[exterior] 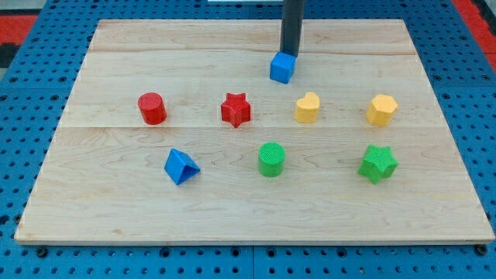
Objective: Move the blue cube above the red circle
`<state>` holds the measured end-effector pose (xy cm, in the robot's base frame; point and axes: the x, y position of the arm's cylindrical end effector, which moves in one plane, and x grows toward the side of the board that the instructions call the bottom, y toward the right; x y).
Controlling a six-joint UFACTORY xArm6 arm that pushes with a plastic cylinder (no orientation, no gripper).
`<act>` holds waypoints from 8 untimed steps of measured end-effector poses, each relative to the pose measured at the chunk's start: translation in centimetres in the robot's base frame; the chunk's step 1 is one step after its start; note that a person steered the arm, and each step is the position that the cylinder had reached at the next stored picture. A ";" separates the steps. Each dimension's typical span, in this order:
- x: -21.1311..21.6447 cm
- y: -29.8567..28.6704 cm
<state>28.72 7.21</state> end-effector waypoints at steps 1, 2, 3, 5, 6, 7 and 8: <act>0.0 5.1; 0.7 4.9; 1.9 -1.1; 1.9 -6.5; 1.9 -6.9; 0.8 -5.6; -0.2 -2.6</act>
<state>28.50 4.57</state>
